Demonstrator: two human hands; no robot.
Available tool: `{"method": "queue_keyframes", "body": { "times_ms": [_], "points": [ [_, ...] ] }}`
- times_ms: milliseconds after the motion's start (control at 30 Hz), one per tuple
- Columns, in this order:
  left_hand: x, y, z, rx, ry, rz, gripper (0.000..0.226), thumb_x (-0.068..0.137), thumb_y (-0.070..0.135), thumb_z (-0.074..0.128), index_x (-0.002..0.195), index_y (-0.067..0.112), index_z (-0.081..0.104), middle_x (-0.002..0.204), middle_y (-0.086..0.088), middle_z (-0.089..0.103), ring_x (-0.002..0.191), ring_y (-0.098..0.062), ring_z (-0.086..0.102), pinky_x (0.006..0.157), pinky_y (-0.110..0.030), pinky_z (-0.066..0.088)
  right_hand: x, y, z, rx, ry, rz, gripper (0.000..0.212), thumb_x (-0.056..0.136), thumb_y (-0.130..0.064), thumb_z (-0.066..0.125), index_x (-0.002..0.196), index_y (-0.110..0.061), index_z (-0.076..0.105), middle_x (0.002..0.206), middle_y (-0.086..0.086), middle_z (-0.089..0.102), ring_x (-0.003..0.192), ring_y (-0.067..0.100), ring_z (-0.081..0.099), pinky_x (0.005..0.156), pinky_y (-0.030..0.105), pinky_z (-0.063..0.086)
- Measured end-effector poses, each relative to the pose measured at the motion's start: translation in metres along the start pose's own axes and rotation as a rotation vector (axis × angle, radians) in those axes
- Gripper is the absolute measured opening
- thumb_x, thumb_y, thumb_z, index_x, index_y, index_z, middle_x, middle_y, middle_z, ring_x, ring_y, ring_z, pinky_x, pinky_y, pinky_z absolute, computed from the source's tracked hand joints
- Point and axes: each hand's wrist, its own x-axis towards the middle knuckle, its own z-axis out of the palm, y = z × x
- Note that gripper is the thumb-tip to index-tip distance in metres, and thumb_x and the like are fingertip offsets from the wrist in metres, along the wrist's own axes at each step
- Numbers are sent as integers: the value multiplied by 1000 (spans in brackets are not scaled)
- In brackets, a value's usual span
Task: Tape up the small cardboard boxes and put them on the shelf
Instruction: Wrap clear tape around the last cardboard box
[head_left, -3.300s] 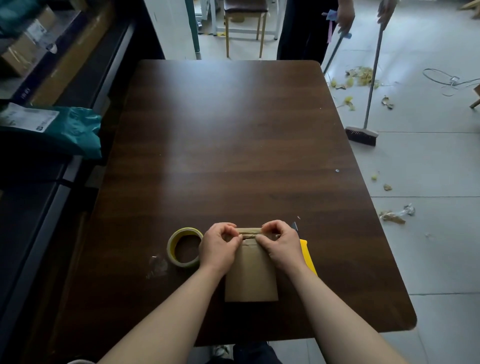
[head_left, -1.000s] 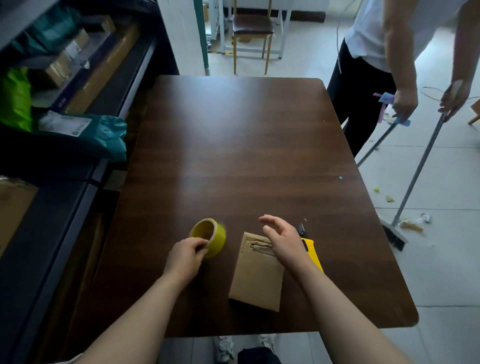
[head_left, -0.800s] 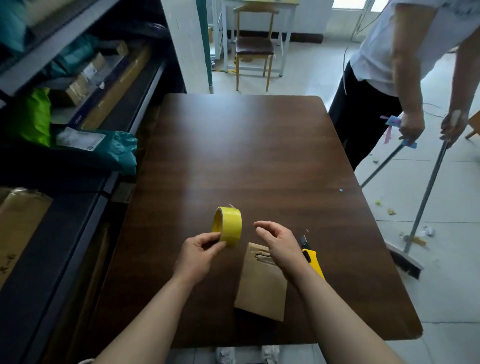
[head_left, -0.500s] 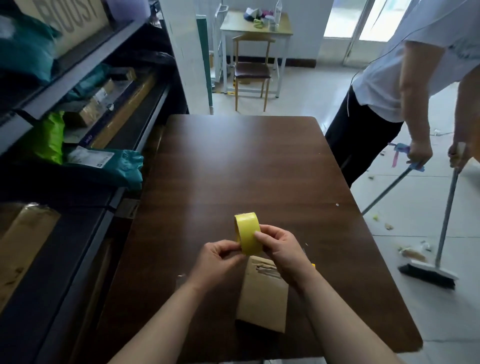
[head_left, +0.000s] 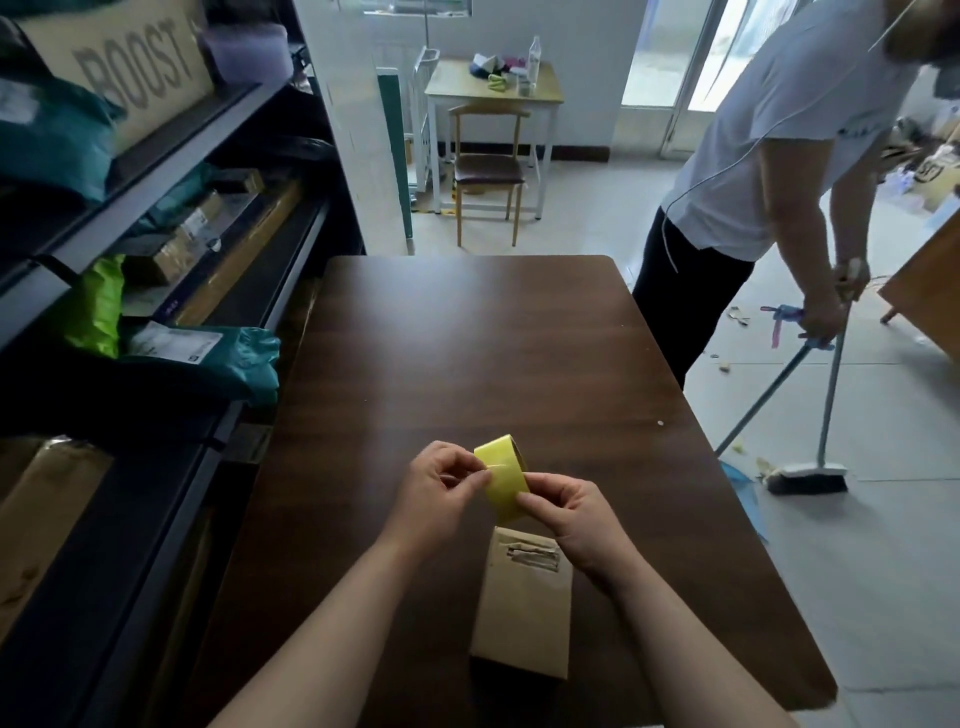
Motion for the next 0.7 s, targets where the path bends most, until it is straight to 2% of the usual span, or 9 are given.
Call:
{"method": "queue_keyframes", "body": {
  "times_ms": [100,200,367,467,567,700],
  "points": [
    [-5,-3,2,26,-47,97,7,80,4,74,78,10,70,90,0,59,82,-4,59,74,-14,50,3,-1,-2,-105,34,-18,23,89,-9,65,110,-19,68,99,-6,72,94,8,67,83,21,54],
    [-12,-4,8,10,-81,121,7,79,4,75,78,10,72,90,0,62,84,-4,61,75,-16,51,4,-2,-5,-203,81,-37,27,90,-12,66,116,-13,68,98,-9,71,94,4,66,84,21,54],
    [-17,-2,5,-228,-61,-75,15,81,8,74,94,13,76,86,2,75,82,-8,71,72,-20,54,3,-2,-10,-285,122,-108,23,89,-12,67,109,-23,71,97,-12,71,94,5,68,88,27,55],
    [-18,-3,9,-215,47,-79,16,82,12,73,98,13,76,86,2,76,82,-10,72,75,-27,58,2,-4,-6,-346,136,-142,26,90,-14,66,116,-18,69,95,-18,68,92,0,66,85,19,53],
    [-19,-8,14,-182,184,-84,13,86,12,70,97,17,75,84,2,76,79,-12,72,75,-34,60,3,-9,0,-401,158,-183,28,90,-16,66,118,-18,68,98,-15,67,91,-1,64,81,12,50],
    [-18,-16,15,-125,262,-54,11,88,20,69,96,25,75,83,6,75,80,-10,72,74,-36,60,6,-12,1,-495,161,-222,29,89,-19,68,117,-19,70,105,-6,72,94,5,66,86,22,53]
  ]
}}
